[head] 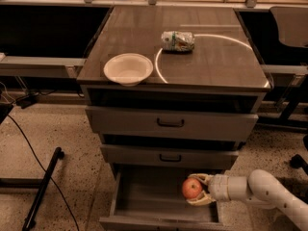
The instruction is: Place apple into bottom drawer
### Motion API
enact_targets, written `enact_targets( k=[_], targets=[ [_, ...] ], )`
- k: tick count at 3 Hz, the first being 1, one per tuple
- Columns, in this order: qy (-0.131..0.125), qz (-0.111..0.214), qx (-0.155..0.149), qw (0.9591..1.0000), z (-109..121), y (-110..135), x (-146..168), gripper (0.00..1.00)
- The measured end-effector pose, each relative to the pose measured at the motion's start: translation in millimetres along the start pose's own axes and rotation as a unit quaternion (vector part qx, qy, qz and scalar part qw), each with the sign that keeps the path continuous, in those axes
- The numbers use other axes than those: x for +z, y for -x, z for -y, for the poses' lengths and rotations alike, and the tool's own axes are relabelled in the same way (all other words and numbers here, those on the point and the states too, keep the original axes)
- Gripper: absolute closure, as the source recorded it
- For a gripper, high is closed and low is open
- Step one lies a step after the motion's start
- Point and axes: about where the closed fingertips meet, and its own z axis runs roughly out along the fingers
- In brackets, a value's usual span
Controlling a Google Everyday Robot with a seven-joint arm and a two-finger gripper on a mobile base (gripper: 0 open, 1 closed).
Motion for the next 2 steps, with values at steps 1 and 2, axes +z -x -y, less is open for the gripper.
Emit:
enact_targets(
  k=[1,2],
  targets=[
    [-0.023,0.015,0.013,0.9995,-1.7,-32.8,42.5,1.0],
    [-0.022,0.026,0.014,0.9993,16.5,-46.4,53.2,1.0]
  ],
)
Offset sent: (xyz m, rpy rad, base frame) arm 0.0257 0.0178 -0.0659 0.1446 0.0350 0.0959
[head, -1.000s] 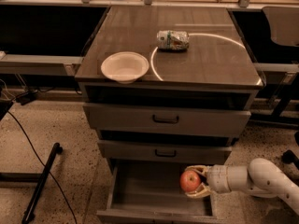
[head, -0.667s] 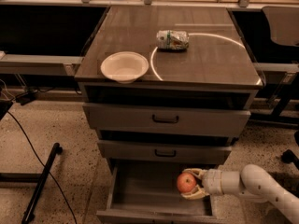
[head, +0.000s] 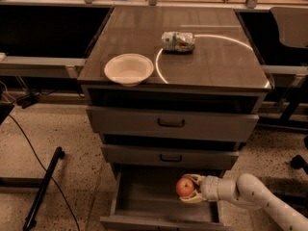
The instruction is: Place apple into bottom drawer
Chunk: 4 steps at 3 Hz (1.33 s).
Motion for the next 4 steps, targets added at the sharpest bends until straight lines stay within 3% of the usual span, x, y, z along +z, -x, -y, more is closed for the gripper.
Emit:
enact_targets(
  k=[1,2,3,4],
  targets=[
    [0.033,-0.001,0.008,0.9994,-8.8,-5.0,7.2,1.0],
    [0.039,-0.034,0.033,0.9981,-12.9,-55.9,43.8,1.0],
    [0.018,-0.049,0.06,0.9968,-27.8,-103.4,86.2,1.0],
    [0.024,-0.041,0.058,0.9971,-31.6,-125.0,124.1,0.81]
  ],
)
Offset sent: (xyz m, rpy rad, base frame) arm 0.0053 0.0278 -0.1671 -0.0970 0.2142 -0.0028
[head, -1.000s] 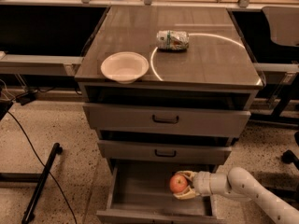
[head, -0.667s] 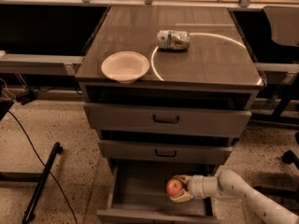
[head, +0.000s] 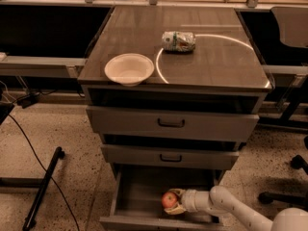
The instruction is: Place apple into bottom drawer
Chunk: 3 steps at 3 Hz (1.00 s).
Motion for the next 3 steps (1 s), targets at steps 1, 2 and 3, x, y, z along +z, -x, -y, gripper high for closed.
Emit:
enact_targets(
  k=[1,2,3],
  targets=[
    [-0.004,0.028,0.03,0.9991,-6.7,3.4,21.0,0.58],
    [0.002,0.053,0.032,0.9981,-8.4,11.1,42.6,0.34],
    [0.001,0.06,0.018,0.998,-7.5,16.8,54.6,0.11]
  ],
)
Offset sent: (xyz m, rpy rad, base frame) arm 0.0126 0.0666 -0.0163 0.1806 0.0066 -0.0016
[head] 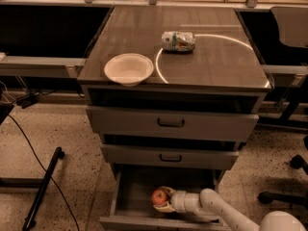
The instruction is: Place apple into bottom drawer
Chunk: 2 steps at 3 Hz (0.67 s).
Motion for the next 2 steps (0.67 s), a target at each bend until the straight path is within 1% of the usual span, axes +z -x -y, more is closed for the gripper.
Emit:
enact_targets(
  k=[1,2],
  targets=[
    [0.0,0.001,-0.019,0.9998,8.0,4.6,11.1,0.0],
    [-0.002,0.007,-0.039,0.9992,23.9,20.5,12.7,0.0]
  ],
)
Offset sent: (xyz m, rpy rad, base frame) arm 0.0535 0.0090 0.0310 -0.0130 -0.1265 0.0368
